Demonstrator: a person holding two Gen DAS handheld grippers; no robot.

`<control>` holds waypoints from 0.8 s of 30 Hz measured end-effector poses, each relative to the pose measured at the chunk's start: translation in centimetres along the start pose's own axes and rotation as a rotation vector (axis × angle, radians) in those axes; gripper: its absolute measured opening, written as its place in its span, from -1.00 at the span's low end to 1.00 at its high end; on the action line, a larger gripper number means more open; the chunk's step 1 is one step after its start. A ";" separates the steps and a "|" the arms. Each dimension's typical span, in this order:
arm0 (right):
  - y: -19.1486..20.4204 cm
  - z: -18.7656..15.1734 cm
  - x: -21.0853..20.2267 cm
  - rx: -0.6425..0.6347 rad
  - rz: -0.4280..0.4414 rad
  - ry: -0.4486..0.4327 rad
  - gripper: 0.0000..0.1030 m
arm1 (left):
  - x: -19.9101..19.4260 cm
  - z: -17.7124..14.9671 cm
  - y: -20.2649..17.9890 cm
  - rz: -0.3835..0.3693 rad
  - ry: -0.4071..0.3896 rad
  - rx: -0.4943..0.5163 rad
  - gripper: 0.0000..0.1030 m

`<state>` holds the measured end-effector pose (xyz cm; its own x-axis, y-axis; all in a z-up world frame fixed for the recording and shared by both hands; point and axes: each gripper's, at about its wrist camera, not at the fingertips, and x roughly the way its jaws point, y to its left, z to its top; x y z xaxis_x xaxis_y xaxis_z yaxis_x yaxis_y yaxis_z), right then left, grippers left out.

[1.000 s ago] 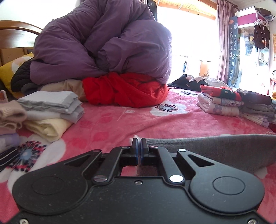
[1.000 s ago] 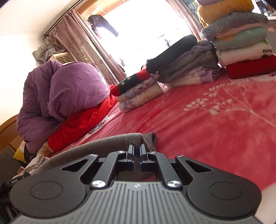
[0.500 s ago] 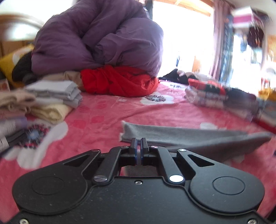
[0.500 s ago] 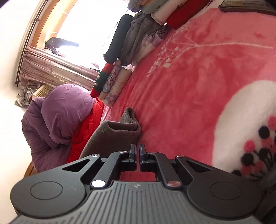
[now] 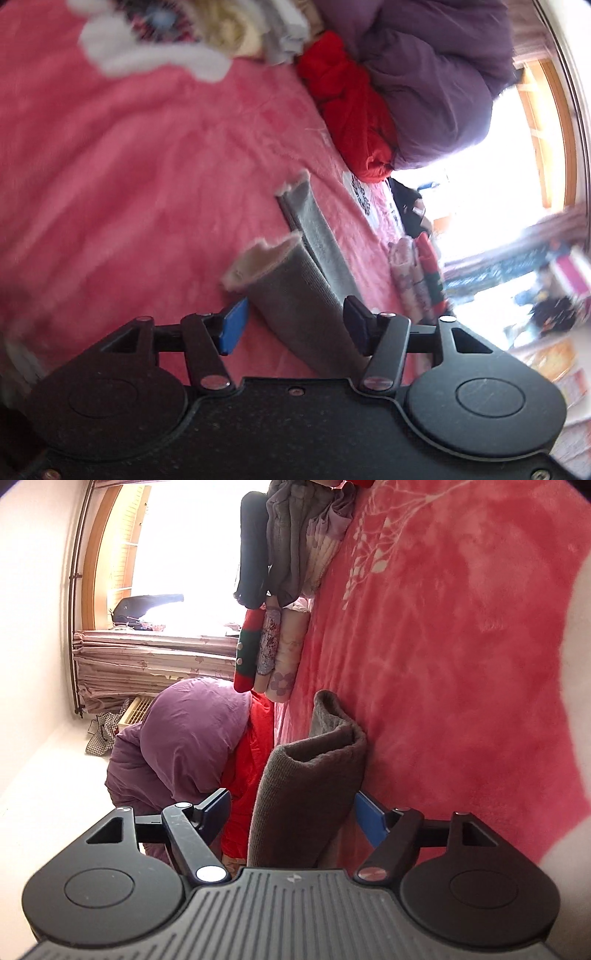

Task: Fold clothes

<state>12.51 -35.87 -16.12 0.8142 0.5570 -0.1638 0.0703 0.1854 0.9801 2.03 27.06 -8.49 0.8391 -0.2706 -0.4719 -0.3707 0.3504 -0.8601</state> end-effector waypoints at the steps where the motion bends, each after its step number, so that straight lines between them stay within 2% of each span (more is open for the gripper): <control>1: -0.1 0.0 0.3 0.010 0.006 0.000 0.48 | 0.2 0.2 0.3 -0.006 0.002 -0.036 0.14; 5: 0.0 0.6 1.6 0.021 0.002 0.006 0.51 | 1.2 0.6 1.2 -0.020 0.007 -0.172 0.22; 8: -0.3 0.9 2.6 0.028 -0.029 0.034 0.47 | 1.4 0.9 1.1 -0.026 -0.010 -0.205 0.27; 9: -0.2 0.7 2.9 -0.001 -0.069 0.041 0.42 | 1.4 1.0 1.0 -0.030 -0.016 -0.212 0.28; 11: 0.0 0.4 3.0 -0.072 -0.151 0.063 0.02 | 1.4 1.3 1.1 -0.020 -0.024 -0.215 0.29; 15: 0.3 0.5 2.2 -0.177 -0.242 0.060 -0.22 | 2.0 1.5 2.1 0.005 -0.007 -0.237 0.29; 19: 0.0 1.3 1.0 -0.187 -0.237 0.042 -0.23 | 2.9 1.0 2.1 0.069 0.033 -0.197 0.29; 22: -0.3 1.4 0.9 -0.166 -0.226 0.054 -0.15 | 3.0 0.4 1.2 0.140 0.034 -0.095 0.29; 24: 0.0 1.3 1.0 -0.181 -0.234 0.050 -0.02 | 2.8 0.1 0.2 0.189 0.029 0.005 0.29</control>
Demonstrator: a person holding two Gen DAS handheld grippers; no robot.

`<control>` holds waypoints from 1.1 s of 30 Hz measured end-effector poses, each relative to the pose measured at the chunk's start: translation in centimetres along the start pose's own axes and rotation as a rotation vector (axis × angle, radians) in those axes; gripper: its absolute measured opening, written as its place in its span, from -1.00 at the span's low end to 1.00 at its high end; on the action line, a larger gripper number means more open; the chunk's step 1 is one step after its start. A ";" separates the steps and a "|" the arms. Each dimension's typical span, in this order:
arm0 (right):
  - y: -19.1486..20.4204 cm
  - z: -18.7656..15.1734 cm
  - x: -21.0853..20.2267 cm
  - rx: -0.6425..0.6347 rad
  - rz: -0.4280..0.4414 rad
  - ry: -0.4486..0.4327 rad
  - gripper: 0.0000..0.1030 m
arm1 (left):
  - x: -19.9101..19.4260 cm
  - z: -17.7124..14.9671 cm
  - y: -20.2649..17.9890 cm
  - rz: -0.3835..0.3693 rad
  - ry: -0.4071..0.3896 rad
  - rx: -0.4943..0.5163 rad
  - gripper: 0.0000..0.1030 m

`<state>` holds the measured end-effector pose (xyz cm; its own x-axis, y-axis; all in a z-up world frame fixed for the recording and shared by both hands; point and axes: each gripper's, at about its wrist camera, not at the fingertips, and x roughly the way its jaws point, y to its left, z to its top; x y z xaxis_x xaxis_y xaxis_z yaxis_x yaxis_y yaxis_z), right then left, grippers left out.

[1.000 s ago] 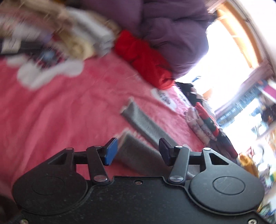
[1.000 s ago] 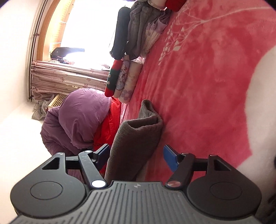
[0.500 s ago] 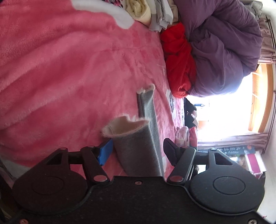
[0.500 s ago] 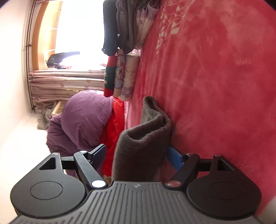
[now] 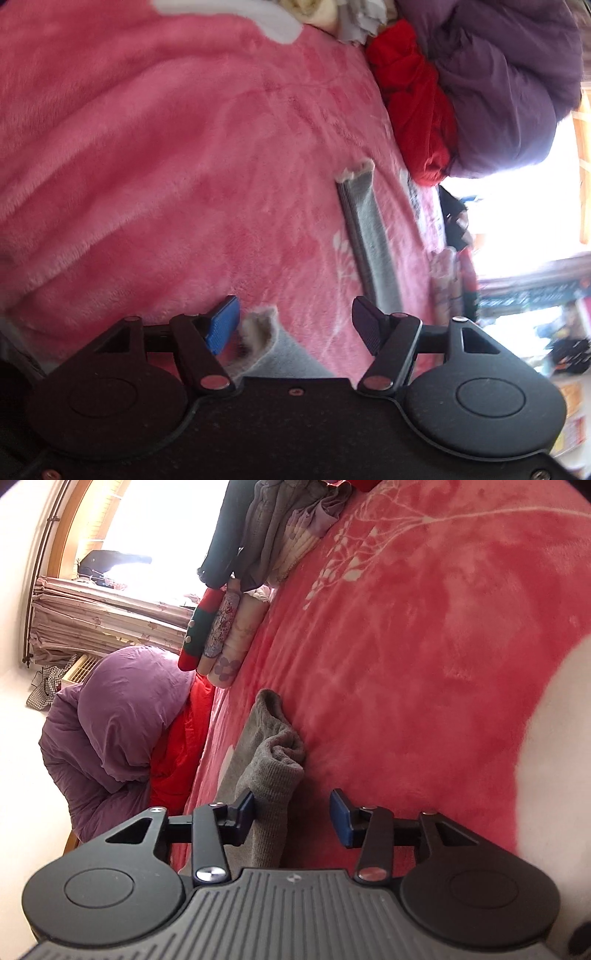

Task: Fold clothes

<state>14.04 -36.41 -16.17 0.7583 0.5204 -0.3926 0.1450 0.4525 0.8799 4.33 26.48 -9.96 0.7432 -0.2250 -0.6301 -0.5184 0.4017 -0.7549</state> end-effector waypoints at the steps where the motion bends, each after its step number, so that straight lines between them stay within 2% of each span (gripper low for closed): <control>1: 0.0 0.0 0.0 0.002 0.004 -0.002 0.02 | -0.1 -0.2 -0.3 0.020 0.000 0.043 0.29; 5: -0.4 0.1 -0.1 0.041 0.017 -0.018 0.10 | 0.3 -1.2 -0.8 0.031 0.055 0.145 0.29; 6: -0.6 0.1 -0.2 0.055 0.027 -0.024 0.14 | 0.4 -1.6 -1.0 0.030 0.060 0.186 0.24; 7: -0.6 0.2 -0.2 0.070 0.040 -0.029 0.22 | 0.5 -2.1 -1.4 0.032 0.058 0.240 0.08; 8: -0.7 0.2 -0.3 0.079 0.052 -0.034 0.27 | 0.7 -2.6 -1.7 0.042 0.054 0.291 -0.54; 9: -0.7 0.1 -0.2 0.081 0.059 -0.036 0.28 | 0.8 -2.9 -2.0 0.048 0.042 0.326 -0.83; 10: -0.6 0.0 -0.1 0.067 0.058 -0.034 0.26 | 0.5 -2.9 -2.3 0.032 0.014 0.340 -0.84; 12: 0.0 -0.3 0.3 0.014 0.047 -0.018 -0.19 | -0.8 -2.7 -3.1 -0.023 -0.058 0.354 -0.88; 13: 0.4 -0.5 0.6 -0.024 0.040 0.000 -0.72 | -1.8 -2.4 -3.6 -0.050 -0.100 0.362 -0.88; 16: 1.4 -1.1 0.2 -0.098 0.003 0.038 -0.71 | -3.7 -1.4 -4.5 -0.111 -0.181 0.365 -0.88; 19: 2.0 -1.9 -0.1 -0.166 -0.067 0.110 -0.70 | -2.5 -1.1 -4.6 -0.033 -0.201 0.388 -0.88; 21: 2.1 -2.7 0.6 -0.219 -0.156 0.191 -0.62 | -0.9 -1.1 -3.6 0.053 -0.169 0.378 -0.84; 22: 2.0 -2.9 0.4 -0.218 -0.148 0.197 -0.57 | -0.4 -1.1 -2.9 0.074 -0.140 0.356 -0.73; 24: 1.7 -2.5 -0.5 -0.168 -0.101 0.156 -0.31 | -0.6 -1.1 -2.4 0.074 -0.144 0.329 0.12; 25: 1.6 -2.3 -0.9 -0.142 -0.077 0.136 -0.08 | -0.8 -1.1 -2.3 0.073 -0.153 0.324 0.18; 26: 1.3 -1.9 -1.2 -0.111 -0.055 0.115 0.04 | -0.8 -1.1 -2.3 0.083 -0.149 0.323 0.19; 29: 0.8 -1.4 -1.0 -0.067 -0.033 0.073 0.07 | 0.3 -1.4 -1.7 0.150 -0.098 0.330 0.19; 30: 0.9 -1.4 -0.6 -0.077 -0.031 0.062 0.07 | 0.7 -1.8 -1.5 0.168 -0.090 0.347 0.09; 31: 1.1 -1.4 0.0 -0.094 -0.030 0.061 0.05 | 1.0 -2.2 -1.6 0.185 -0.096 0.377 -0.15; 32: 1.3 -1.5 0.5 -0.111 -0.031 0.065 -0.04 | 1.3 -2.5 -1.7 0.200 -0.097 0.407 -0.72; 33: 1.5 -1.6 1.0 -0.128 -0.032 0.068 -0.22 | 1.2 -2.6 -1.8 0.191 -0.107 0.409 -0.80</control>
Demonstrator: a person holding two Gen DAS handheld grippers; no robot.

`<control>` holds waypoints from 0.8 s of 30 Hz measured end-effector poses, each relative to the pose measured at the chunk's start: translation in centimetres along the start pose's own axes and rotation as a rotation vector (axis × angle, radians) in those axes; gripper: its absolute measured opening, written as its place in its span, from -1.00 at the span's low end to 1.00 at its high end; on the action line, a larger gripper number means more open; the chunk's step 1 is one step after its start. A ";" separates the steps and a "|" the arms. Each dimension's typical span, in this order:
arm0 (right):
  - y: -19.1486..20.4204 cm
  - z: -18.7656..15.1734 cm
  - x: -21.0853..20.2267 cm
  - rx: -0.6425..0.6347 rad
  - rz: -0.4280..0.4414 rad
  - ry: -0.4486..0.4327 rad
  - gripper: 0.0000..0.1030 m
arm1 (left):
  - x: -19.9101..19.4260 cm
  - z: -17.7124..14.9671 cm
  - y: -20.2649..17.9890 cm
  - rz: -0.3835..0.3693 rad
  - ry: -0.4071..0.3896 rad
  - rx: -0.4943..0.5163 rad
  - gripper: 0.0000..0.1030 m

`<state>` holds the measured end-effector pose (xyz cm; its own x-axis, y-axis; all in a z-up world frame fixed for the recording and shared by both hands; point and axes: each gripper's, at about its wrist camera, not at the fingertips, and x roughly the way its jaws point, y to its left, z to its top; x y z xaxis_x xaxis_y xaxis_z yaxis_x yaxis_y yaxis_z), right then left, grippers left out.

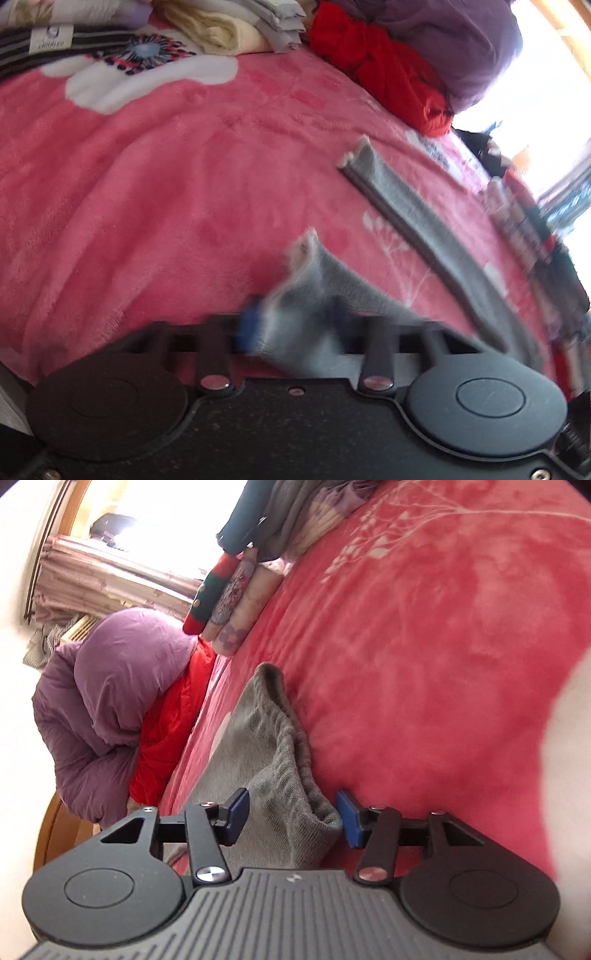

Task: Fold clothes

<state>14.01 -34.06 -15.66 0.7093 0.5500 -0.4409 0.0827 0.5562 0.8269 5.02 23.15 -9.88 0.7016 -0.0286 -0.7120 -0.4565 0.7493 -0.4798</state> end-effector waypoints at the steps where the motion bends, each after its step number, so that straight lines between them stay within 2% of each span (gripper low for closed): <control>1: 0.1 -0.1 0.3 -0.011 -0.001 0.001 -0.57 | -0.6 0.1 0.1 -0.025 -0.029 -0.023 -0.82; 4: 0.3 0.3 -0.8 -0.004 0.003 -0.059 -0.63 | -2.1 0.8 0.3 -0.034 -0.071 -0.042 -0.82; 5: 0.5 0.5 -1.3 -0.012 -0.014 -0.075 -0.64 | -2.1 0.8 0.4 -0.001 -0.070 -0.033 -0.91; 6: 0.7 0.7 -1.7 -0.020 -0.032 -0.089 -0.64 | -1.6 0.8 0.6 0.046 -0.051 -0.021 -0.92; 8: 0.1 1.0 -1.6 -0.012 -0.094 -0.081 -0.64 | -0.8 0.7 1.7 0.045 0.003 -0.055 -0.92; 9: -0.3 1.1 -1.4 -0.003 -0.126 -0.073 -0.63 | -0.8 0.8 1.9 0.023 0.003 -0.077 -0.88; 10: -0.5 1.1 -1.1 -0.005 -0.152 -0.060 -0.61 | -1.4 0.9 1.8 0.012 -0.033 -0.086 -0.81; 12: -0.4 1.1 -1.3 -0.010 -0.133 -0.058 -0.42 | -2.6 1.1 0.6 0.013 -0.117 -0.038 -0.38; 14: -0.1 0.9 -2.0 -0.018 -0.122 -0.094 0.04 | -3.3 1.3 -0.7 -0.020 -0.161 0.017 -0.08; 16: 0.3 0.8 -2.8 -0.041 -0.137 -0.149 0.09 | -3.1 1.2 -1.8 -0.054 -0.155 0.052 -0.05; 19: 1.0 1.2 -3.2 -0.086 -0.125 -0.182 0.09 | -1.7 1.3 -3.5 -0.068 -0.115 0.104 -0.01; 24: 2.0 3.1 -2.3 -0.184 -0.143 -0.182 0.09 | 0.3 2.8 -5.7 -0.075 -0.110 0.153 0.03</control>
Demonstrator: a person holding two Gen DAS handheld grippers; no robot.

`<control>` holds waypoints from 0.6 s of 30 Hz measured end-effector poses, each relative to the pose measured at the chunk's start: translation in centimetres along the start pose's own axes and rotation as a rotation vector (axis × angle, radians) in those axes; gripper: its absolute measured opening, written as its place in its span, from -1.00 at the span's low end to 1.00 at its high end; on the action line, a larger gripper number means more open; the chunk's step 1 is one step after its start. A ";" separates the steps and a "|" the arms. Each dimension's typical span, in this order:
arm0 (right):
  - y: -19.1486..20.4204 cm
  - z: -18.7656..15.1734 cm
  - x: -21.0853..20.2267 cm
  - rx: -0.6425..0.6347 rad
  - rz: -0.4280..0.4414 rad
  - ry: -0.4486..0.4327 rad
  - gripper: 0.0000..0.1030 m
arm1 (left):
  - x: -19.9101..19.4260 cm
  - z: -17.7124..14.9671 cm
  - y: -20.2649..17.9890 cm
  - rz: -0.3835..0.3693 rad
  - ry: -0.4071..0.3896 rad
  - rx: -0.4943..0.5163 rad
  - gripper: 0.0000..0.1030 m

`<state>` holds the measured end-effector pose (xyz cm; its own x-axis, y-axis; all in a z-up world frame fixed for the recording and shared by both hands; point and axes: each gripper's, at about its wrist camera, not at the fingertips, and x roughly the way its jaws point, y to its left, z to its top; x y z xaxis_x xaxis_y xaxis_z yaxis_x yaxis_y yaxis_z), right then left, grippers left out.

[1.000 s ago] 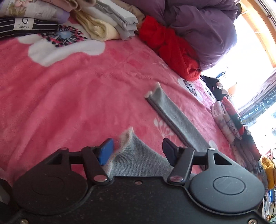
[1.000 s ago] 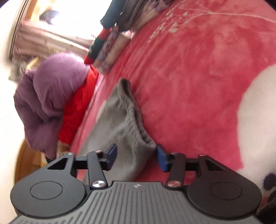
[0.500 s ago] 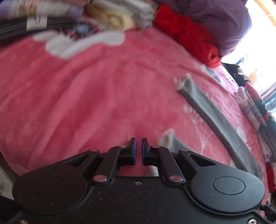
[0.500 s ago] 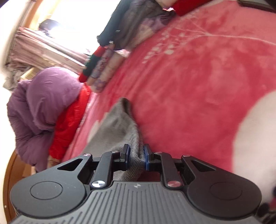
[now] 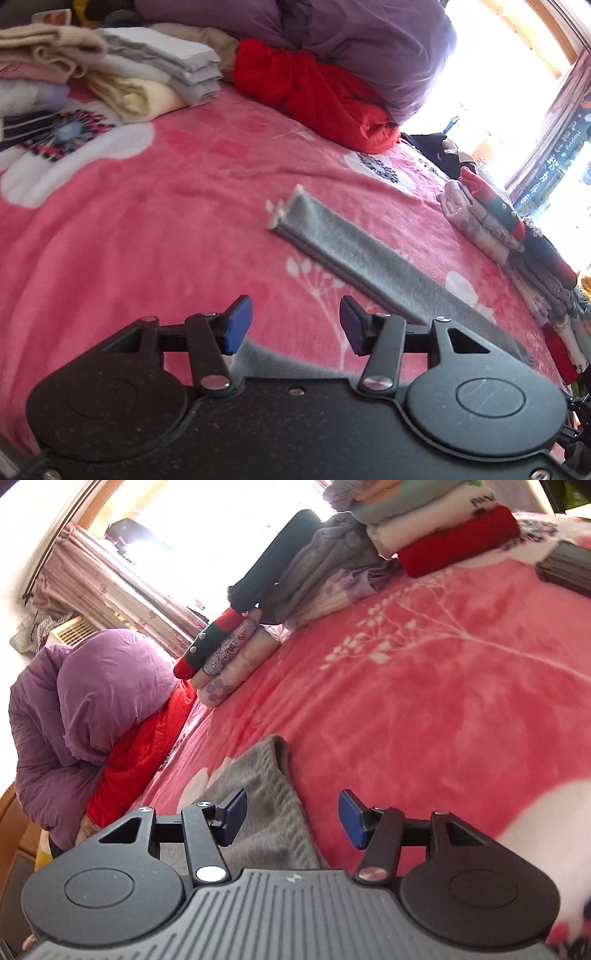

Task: Fold clothes

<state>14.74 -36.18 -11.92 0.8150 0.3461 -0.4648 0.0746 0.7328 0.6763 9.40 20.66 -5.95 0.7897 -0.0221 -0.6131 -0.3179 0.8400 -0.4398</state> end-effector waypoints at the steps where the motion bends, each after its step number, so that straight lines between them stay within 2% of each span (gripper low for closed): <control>1: 0.2 0.4 0.5 -0.017 -0.001 0.009 0.09 | 0.5 0.5 -0.2 0.000 -0.005 0.002 0.04; 5: 1.0 1.8 2.6 -0.096 0.002 0.049 0.09 | 3.1 2.7 -0.3 0.008 0.004 -0.010 0.10; 12: 0.8 5.0 7.4 -0.145 0.102 0.162 0.12 | 8.9 5.8 0.6 0.042 0.050 -0.040 0.13; 14: 0.6 5.8 8.8 -0.153 0.136 0.190 0.22 | 10.3 6.5 0.7 0.052 0.062 -0.038 0.15; 18: 0.9 6.4 11.4 -0.179 0.198 0.241 0.21 | 12.7 7.2 0.7 0.068 0.093 -0.004 0.18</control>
<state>27.75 -35.38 -12.96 0.6430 0.6042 -0.4706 -0.1906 0.7214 0.6657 23.02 24.85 -9.31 0.7143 -0.0157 -0.6997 -0.3714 0.8388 -0.3980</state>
